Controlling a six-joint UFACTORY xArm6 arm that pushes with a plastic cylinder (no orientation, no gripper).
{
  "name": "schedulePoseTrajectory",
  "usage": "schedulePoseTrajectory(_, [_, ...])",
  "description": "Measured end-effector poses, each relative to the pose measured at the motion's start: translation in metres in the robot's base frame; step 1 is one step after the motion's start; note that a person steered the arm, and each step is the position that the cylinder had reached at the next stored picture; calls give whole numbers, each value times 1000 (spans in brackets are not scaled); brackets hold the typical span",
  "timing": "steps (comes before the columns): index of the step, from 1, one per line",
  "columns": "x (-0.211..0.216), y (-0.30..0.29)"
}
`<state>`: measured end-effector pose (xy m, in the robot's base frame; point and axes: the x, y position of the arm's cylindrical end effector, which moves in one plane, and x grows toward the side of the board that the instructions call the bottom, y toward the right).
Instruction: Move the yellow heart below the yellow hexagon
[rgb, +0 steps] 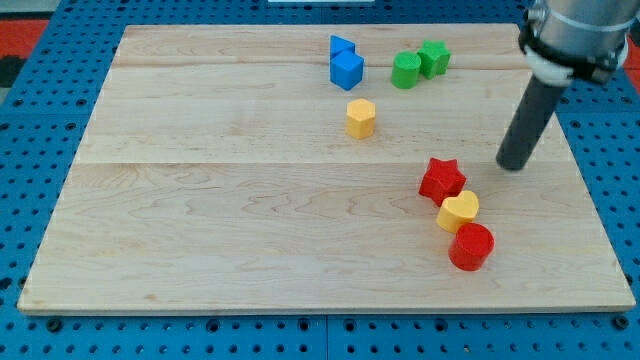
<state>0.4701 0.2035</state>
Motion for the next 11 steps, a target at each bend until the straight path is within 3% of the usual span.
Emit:
schedulePoseTrajectory(1, [38,-28])
schedulePoseTrajectory(3, [24,-153])
schedulePoseTrajectory(4, [24,-109])
schedulePoseTrajectory(5, [57,-92])
schedulePoseTrajectory(6, [94,-133])
schedulePoseTrajectory(7, [70,-166])
schedulePoseTrajectory(9, [-4,-145])
schedulePoseTrajectory(11, [-35,-120])
